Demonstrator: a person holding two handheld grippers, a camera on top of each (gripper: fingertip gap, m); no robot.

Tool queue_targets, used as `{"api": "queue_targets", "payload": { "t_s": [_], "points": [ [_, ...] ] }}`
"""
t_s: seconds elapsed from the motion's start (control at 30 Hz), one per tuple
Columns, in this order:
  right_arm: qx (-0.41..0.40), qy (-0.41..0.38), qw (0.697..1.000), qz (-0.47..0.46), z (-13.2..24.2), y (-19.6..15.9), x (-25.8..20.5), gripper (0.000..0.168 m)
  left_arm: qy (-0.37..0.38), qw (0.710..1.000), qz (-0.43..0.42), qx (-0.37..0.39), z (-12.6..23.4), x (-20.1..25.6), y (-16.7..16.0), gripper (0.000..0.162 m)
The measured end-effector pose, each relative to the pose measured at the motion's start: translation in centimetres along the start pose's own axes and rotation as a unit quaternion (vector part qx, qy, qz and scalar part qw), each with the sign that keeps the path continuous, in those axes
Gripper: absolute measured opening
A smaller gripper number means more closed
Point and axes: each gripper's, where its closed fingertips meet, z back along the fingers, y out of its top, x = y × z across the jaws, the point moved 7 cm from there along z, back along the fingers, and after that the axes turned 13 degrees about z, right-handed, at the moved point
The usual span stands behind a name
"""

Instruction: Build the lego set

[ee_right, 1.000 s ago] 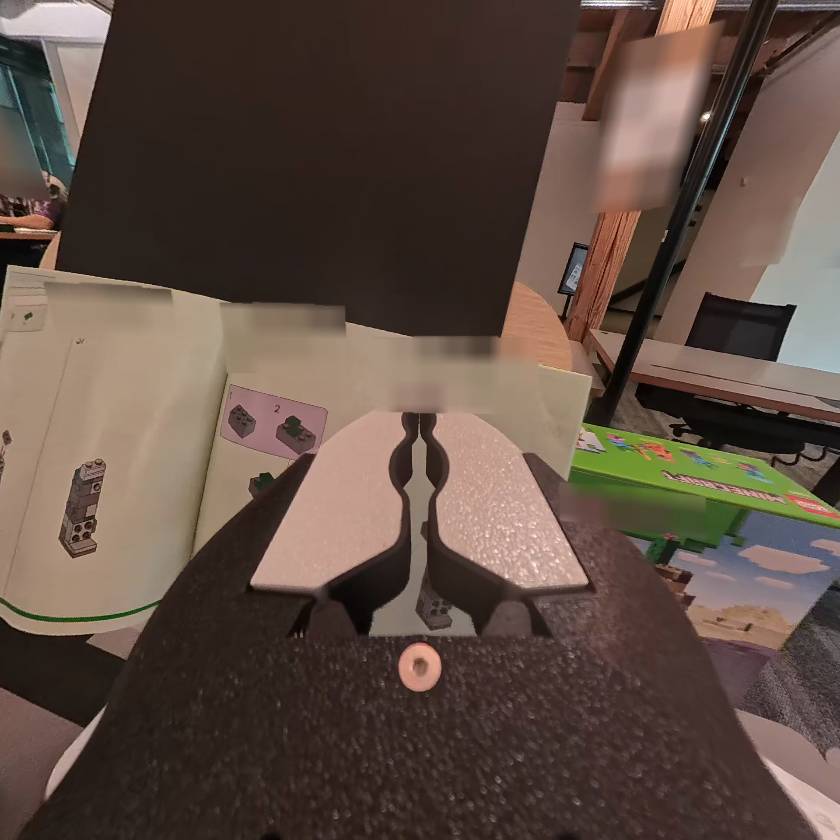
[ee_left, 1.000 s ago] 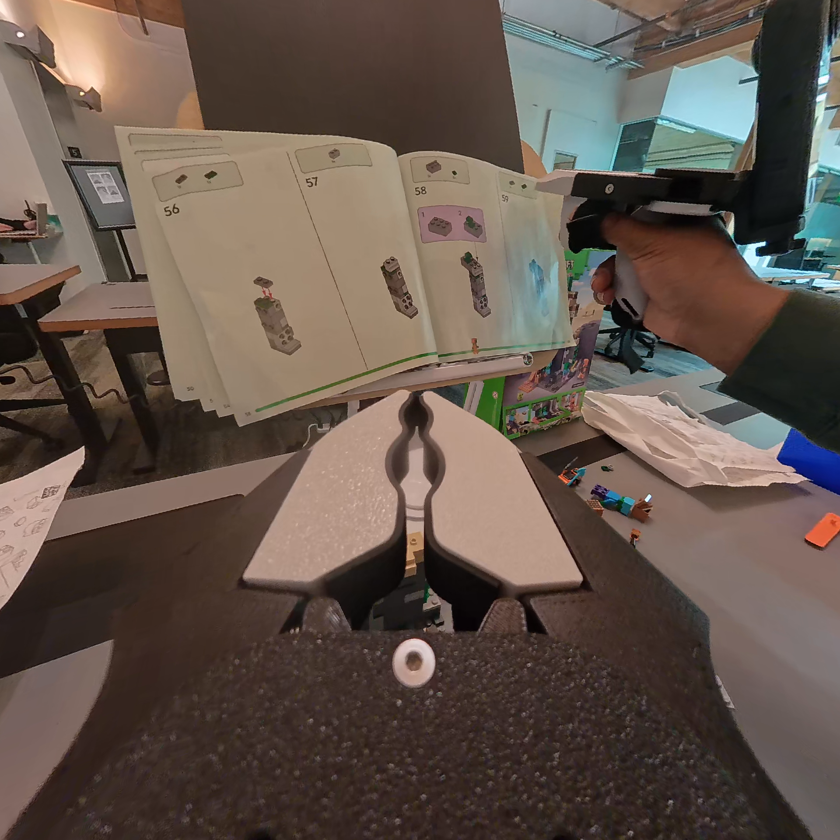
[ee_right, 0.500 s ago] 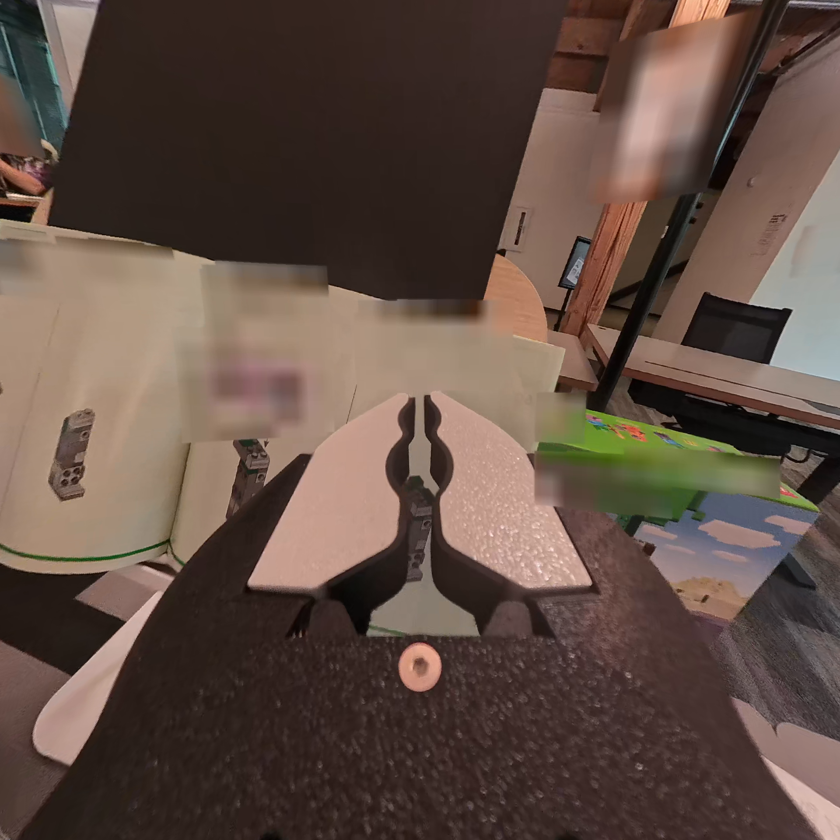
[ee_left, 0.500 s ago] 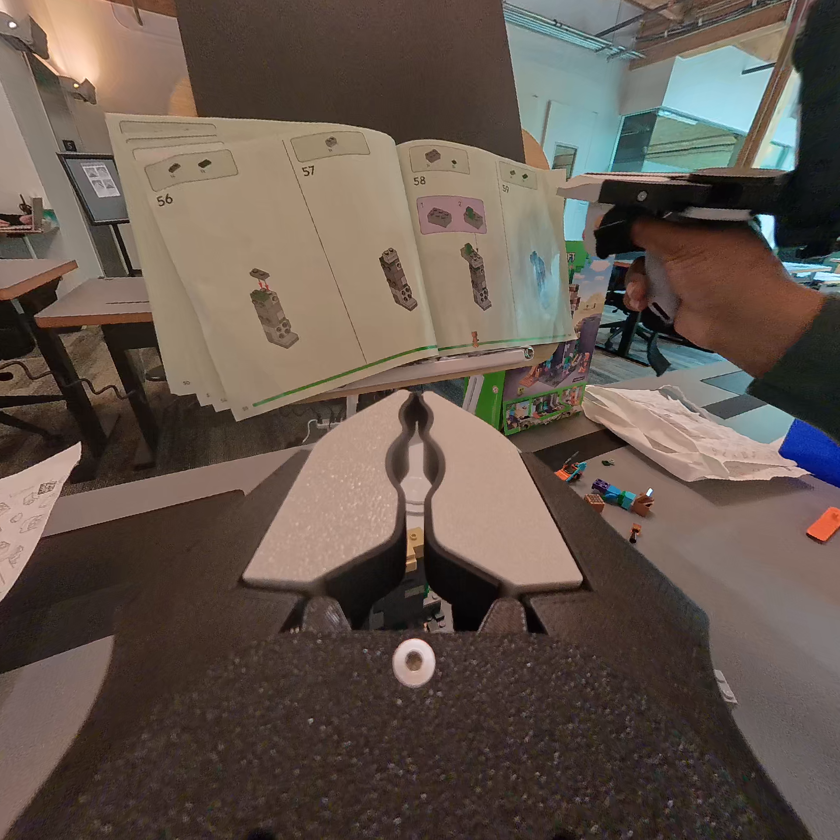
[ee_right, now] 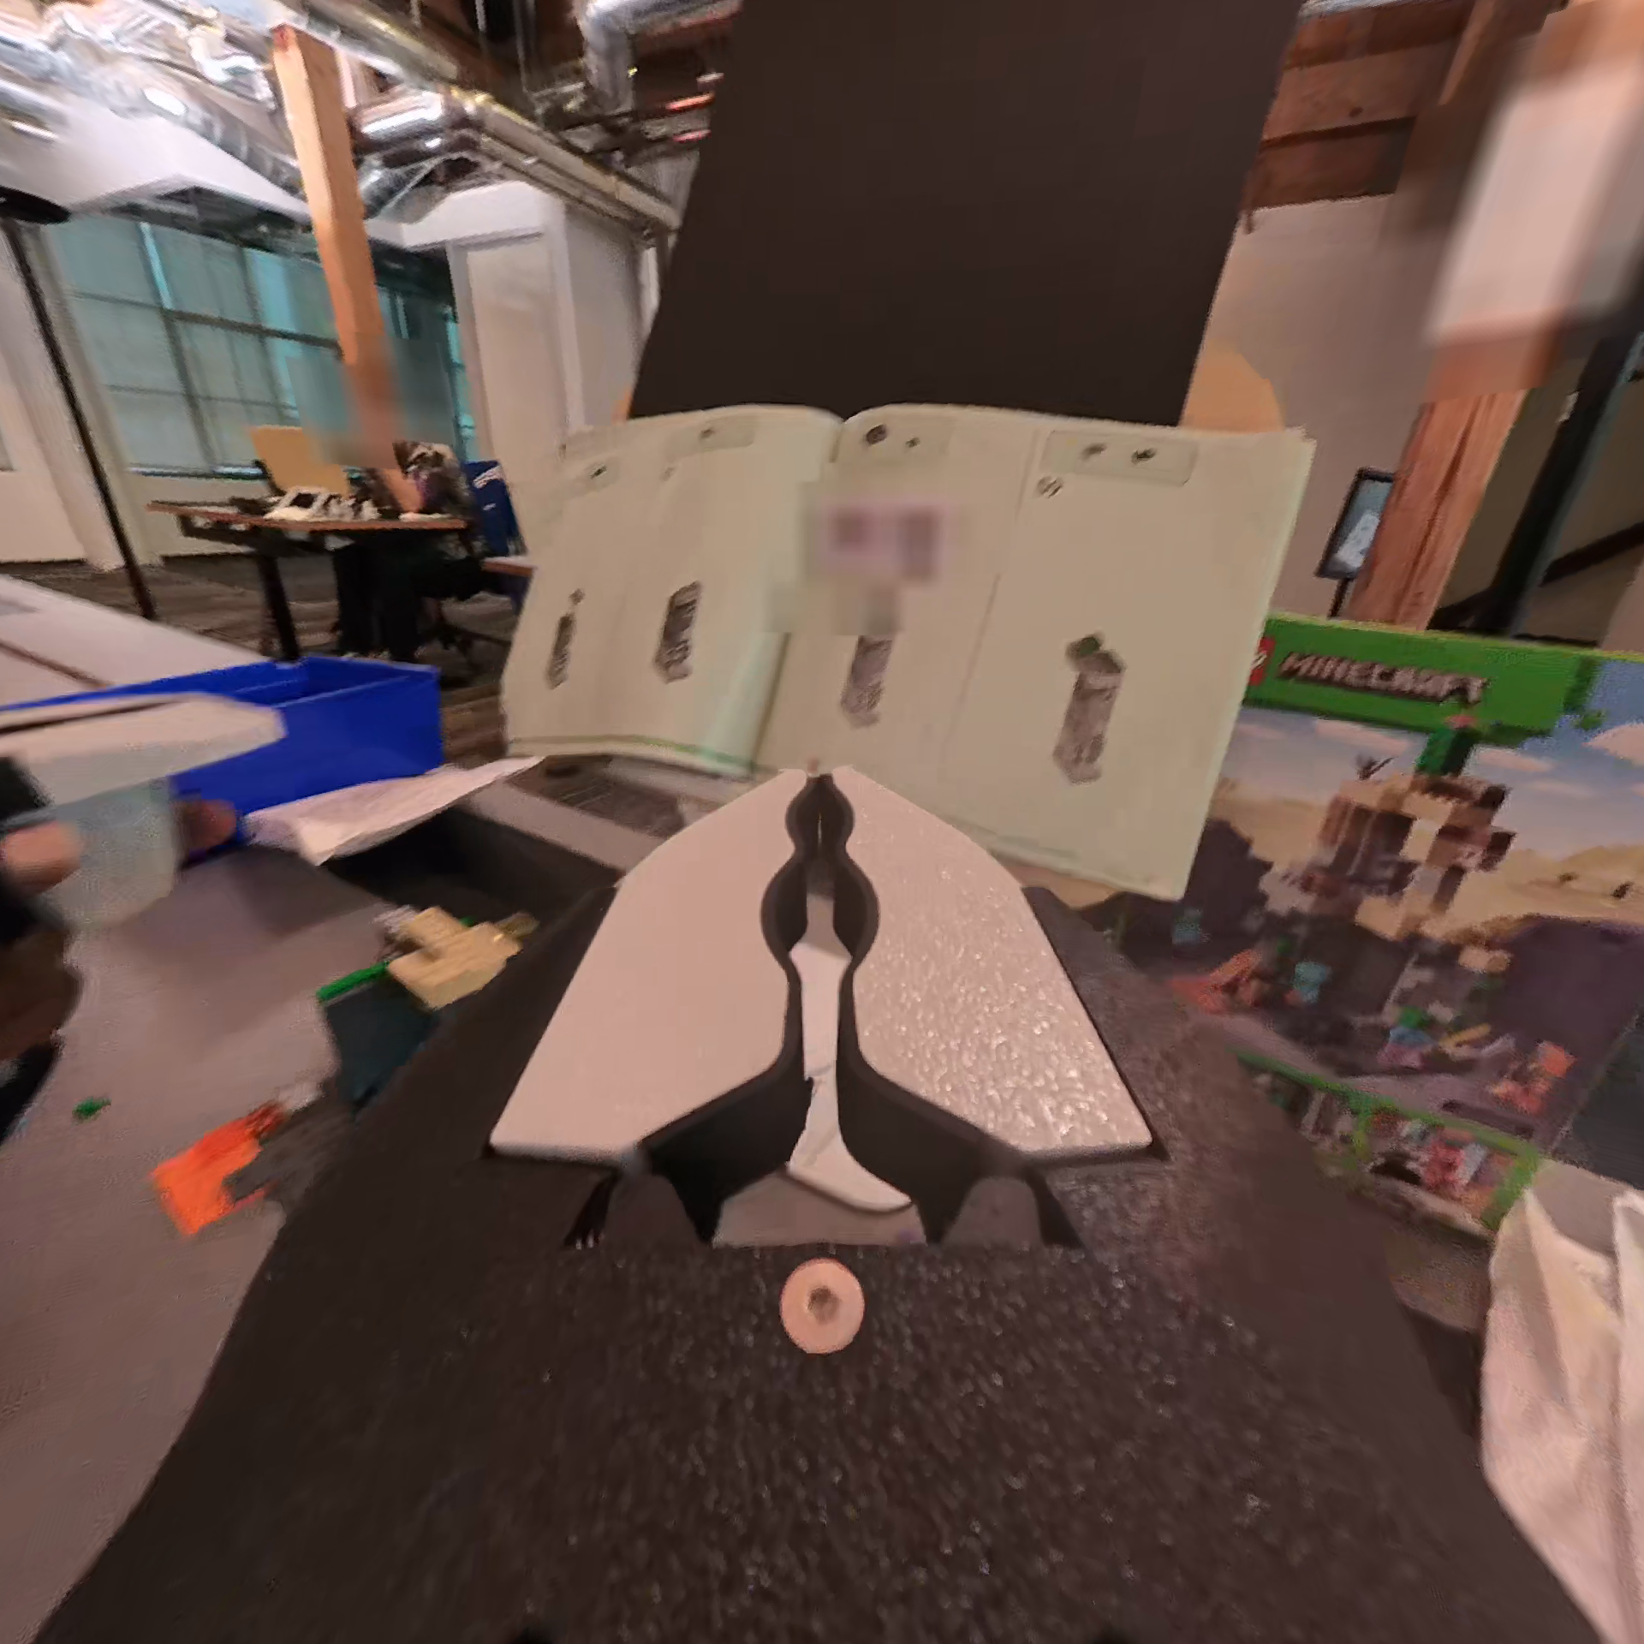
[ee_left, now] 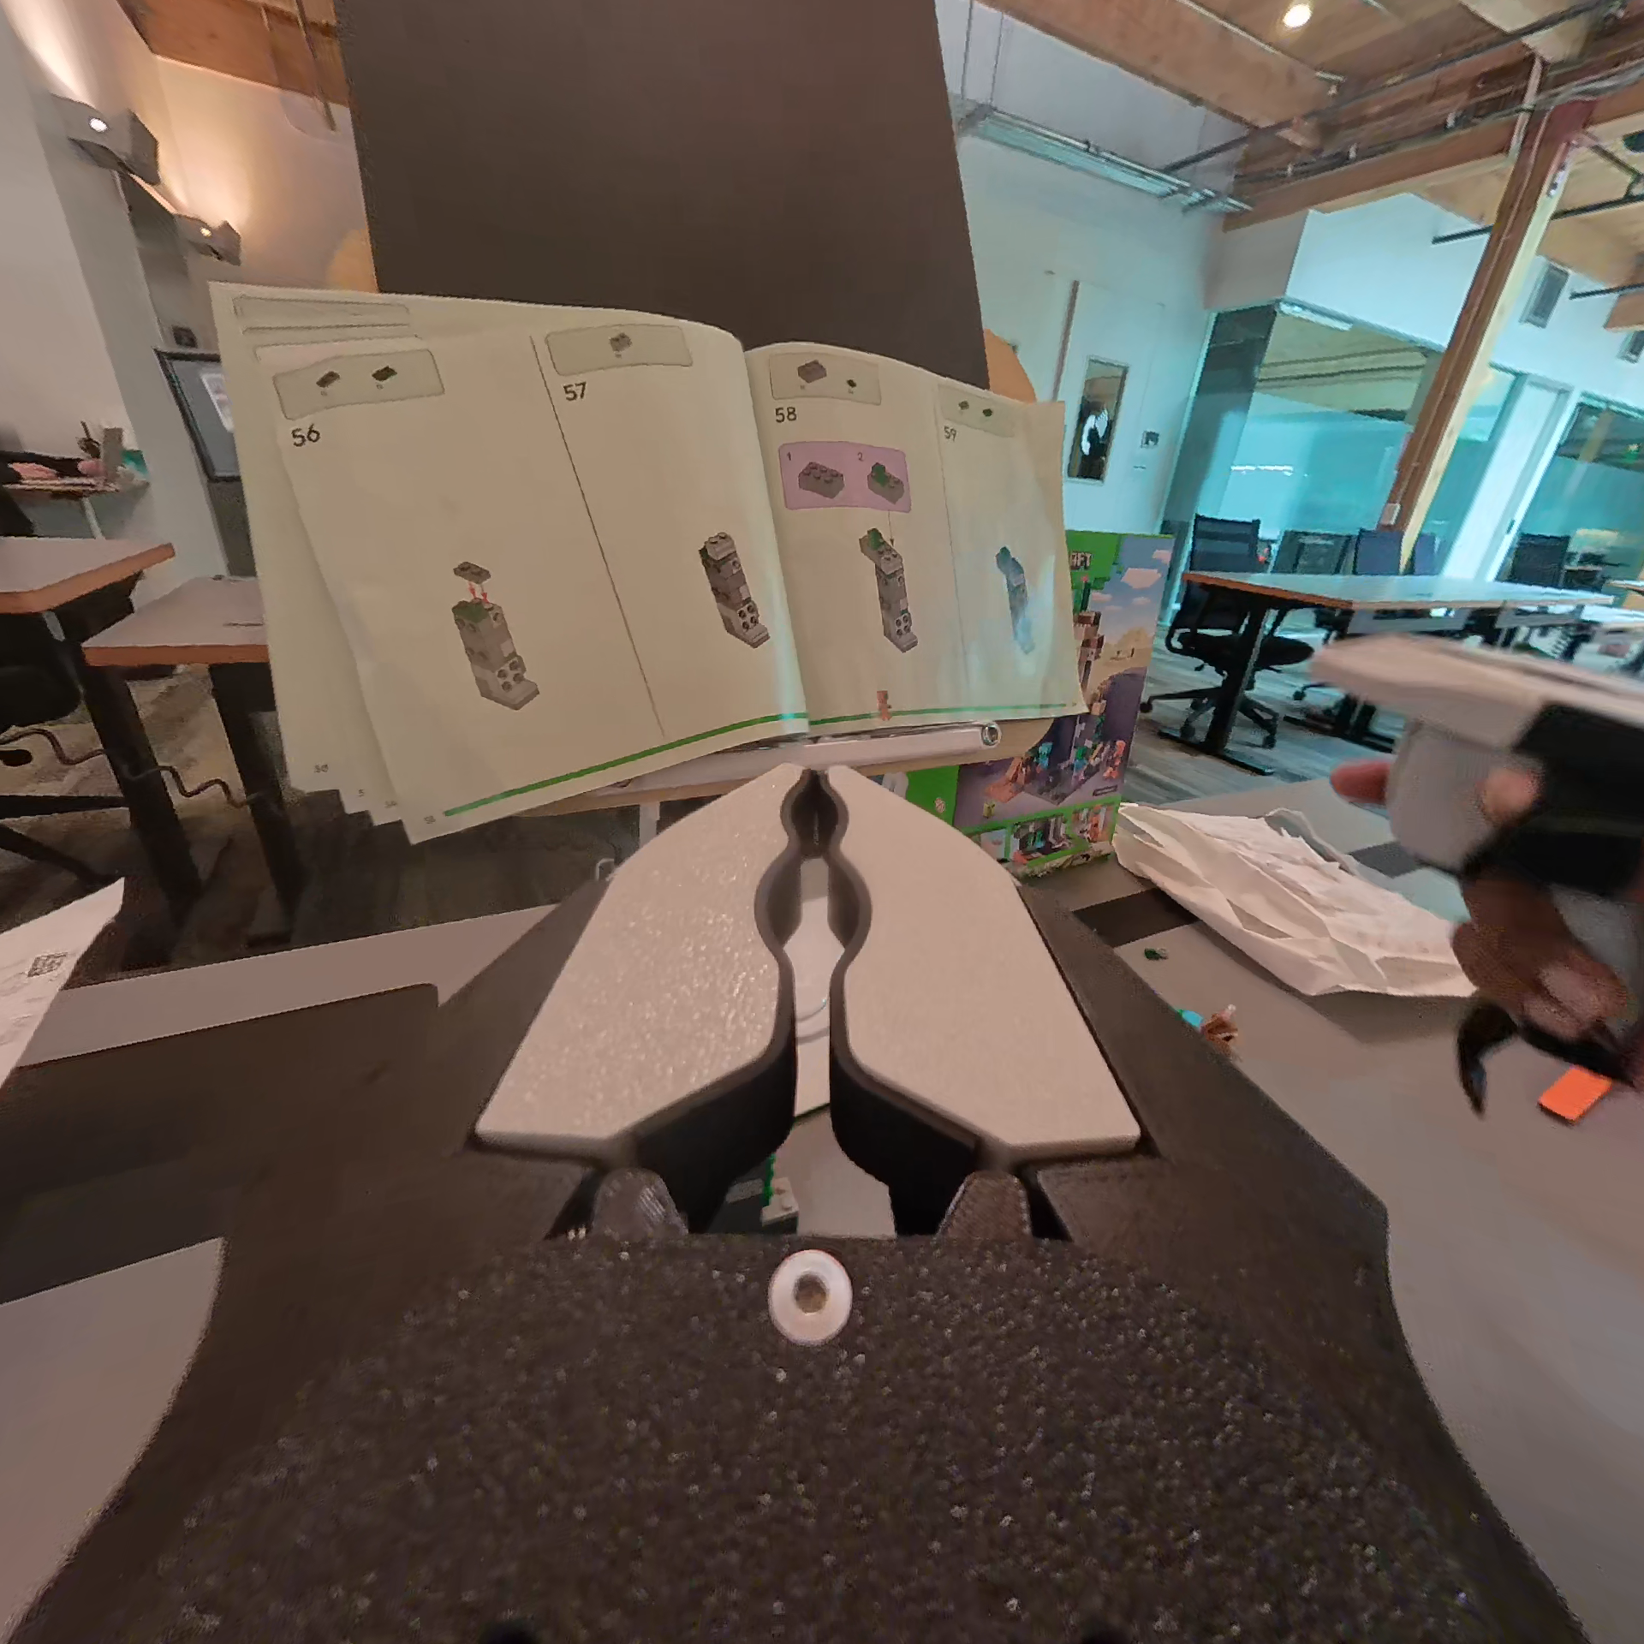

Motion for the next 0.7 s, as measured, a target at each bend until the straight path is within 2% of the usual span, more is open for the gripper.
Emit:
{"api": "queue_targets", "payload": {
  "t_s": [0.13,0.2,0.37,0.57,0.67,0.7],
  "points": [
    [-0.022,0.049,0.998,-0.012,3.7,-1.3,-3.6,0.0,-0.006,1.0,-0.014,0.022,-0.3,2.6,-1.2,0.0],
    [-0.028,0.071,0.997,-0.02,5.4,-1.8,-5.2,0.0,-0.04,0.999,-0.007,0.031,-0.4,4.3,-1.6,0.0],
    [-0.033,0.115,0.992,-0.031,7.8,-3.6,-7.8,0.0,-0.106,0.994,-0.007,-0.005,-0.5,6.7,-2.6,0.0],
    [-0.008,0.192,0.981,-0.018,9.2,-3.5,-8.0,0.0,-0.102,0.99,-0.049,-0.086,1.2,5.3,-1.1,0.0],
    [-0.003,0.213,0.977,-0.028,10.1,-4.2,-7.7,0.0,-0.075,0.983,-0.077,-0.147,3.5,3.0,-0.1,0.0],
    [-0.004,0.219,0.975,-0.033,10.4,-4.6,-7.7,0.0,-0.06,0.979,-0.095,-0.169,4.6,2.0,0.0,0.006]
  ]
}}
